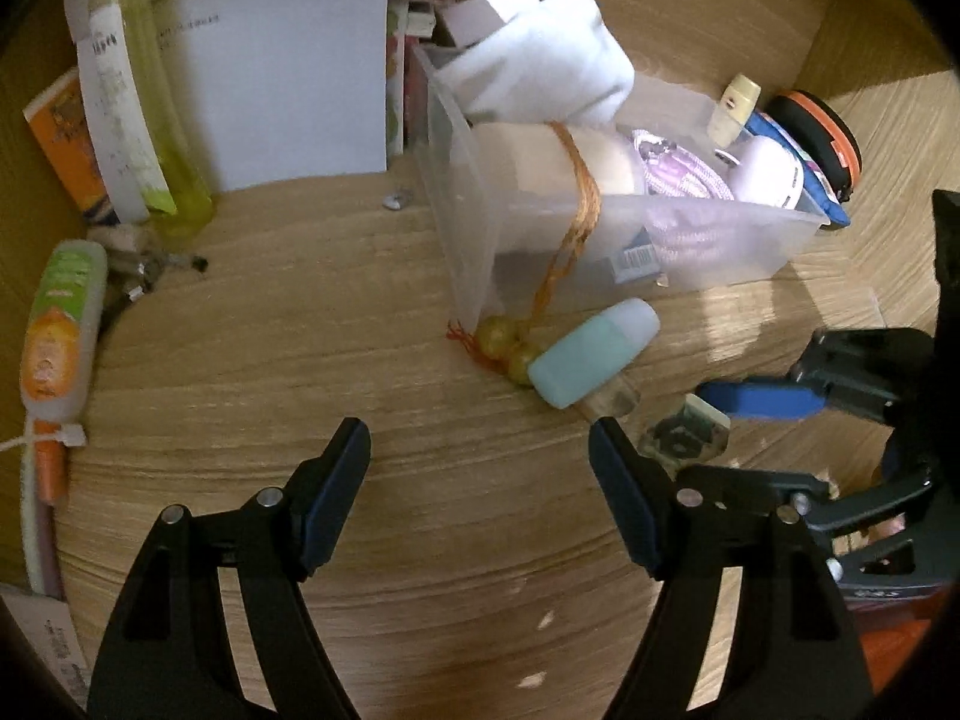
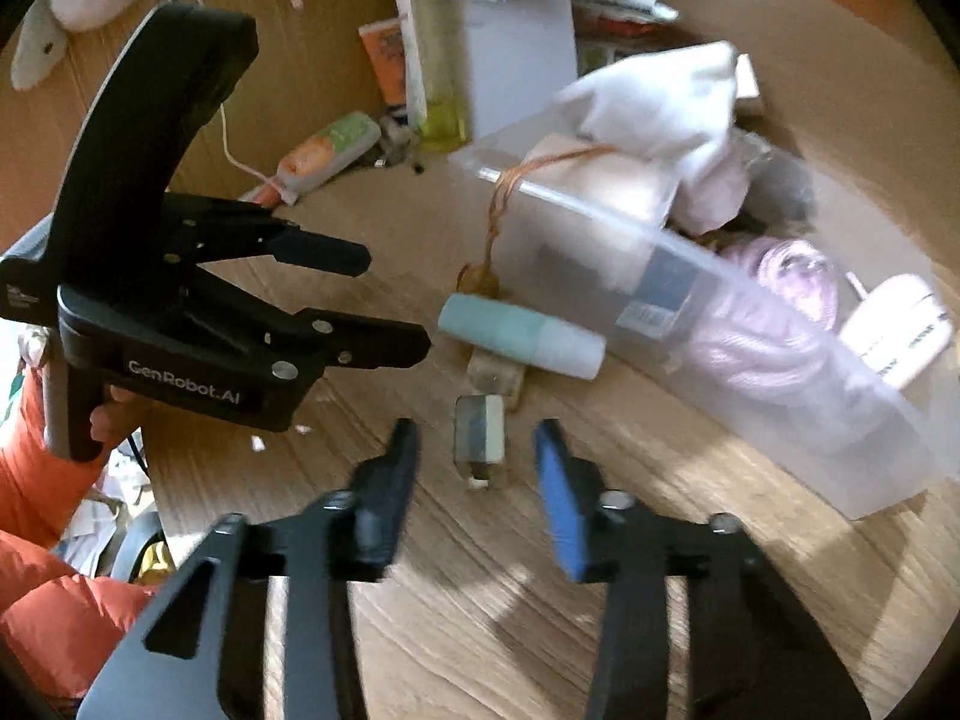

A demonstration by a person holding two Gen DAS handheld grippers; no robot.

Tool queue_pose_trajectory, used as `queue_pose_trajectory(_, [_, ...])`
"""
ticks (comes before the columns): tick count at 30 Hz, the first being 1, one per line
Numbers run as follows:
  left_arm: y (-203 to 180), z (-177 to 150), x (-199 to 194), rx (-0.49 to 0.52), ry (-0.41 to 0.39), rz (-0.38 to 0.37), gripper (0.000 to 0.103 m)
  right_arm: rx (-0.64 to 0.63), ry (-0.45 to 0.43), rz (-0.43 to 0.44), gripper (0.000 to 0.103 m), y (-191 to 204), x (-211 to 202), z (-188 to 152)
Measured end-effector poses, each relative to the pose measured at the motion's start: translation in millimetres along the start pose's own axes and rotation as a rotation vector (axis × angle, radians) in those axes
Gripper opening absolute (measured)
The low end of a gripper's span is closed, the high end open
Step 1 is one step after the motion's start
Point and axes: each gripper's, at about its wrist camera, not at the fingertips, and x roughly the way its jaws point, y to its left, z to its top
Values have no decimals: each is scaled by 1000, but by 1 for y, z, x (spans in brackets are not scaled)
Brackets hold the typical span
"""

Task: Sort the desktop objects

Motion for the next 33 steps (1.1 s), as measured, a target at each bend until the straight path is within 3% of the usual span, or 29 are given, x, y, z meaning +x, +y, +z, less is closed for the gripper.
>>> queue_pose_trajectory(3, [-2, 1, 3, -3, 8, -16, 75, 5, -2, 14, 15, -1, 1, 0])
queue_pose_trajectory(15, [-34, 23, 15, 72, 10, -68, 75, 69, -65, -37, 15, -27, -29, -12])
queue_pose_trajectory(18, [-38, 26, 22, 74, 29, -65, 66, 98, -71, -45, 15, -37, -34, -17])
queue_pose_trajectory(20, [-39, 27, 24, 82, 38, -53, 50, 117, -75, -51, 15, -43, -38, -20])
queue_pose_trajectory(23, [-40, 26, 19, 88, 33, -80, 43, 137, -75, -55, 15, -51, -39, -22])
queue_pose_trajectory(28, [-51, 15, 8, 152, 37, -79, 33, 168, -80, -54, 15, -61, -43, -24])
queue_pose_trajectory(33, [-64, 14, 6, 211, 58, -74, 33, 178, -97, -52, 15, -65, -48, -25])
